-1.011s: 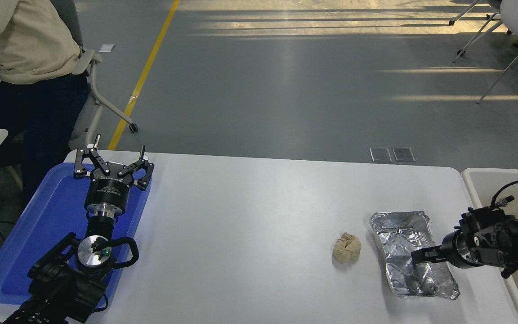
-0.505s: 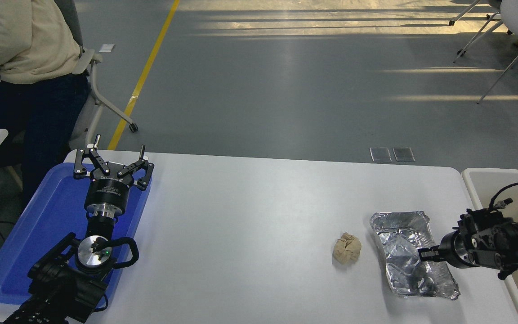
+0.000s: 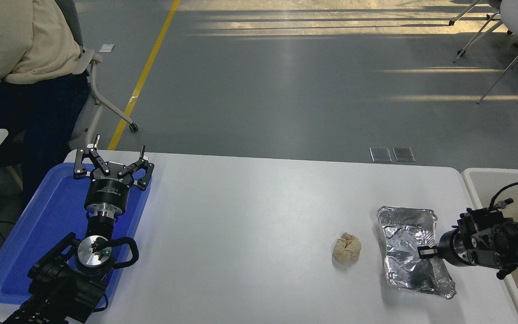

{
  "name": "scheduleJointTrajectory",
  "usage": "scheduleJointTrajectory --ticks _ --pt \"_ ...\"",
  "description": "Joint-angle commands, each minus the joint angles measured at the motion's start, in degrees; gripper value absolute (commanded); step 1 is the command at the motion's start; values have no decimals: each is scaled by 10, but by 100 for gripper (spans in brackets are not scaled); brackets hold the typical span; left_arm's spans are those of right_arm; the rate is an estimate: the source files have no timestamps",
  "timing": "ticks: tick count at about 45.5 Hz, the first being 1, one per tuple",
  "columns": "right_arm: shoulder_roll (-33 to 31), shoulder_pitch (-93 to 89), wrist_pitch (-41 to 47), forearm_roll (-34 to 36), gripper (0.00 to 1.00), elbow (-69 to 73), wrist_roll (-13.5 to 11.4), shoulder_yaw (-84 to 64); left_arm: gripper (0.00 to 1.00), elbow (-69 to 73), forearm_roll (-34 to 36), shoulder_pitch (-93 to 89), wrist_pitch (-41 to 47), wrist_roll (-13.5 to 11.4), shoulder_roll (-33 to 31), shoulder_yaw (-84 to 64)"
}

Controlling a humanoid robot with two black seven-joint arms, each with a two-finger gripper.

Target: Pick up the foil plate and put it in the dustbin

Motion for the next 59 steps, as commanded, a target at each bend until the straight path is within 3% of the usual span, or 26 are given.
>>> scheduleJointTrajectory --ticks 1,28,39,59 --pt "-4 17 0 0 0 12 1 -1 100 0 0 0 0 0 0 0" --pt "-48 181 8 3 0 148 2 -38 100 -1 0 0 0 2 0 0" --pt "-46 284 10 46 0 224 4 -107 100 -1 0 0 0 3 0 0" --pt "-28 511 23 56 0 399 28 -203 100 -1 0 0 0 3 0 0"
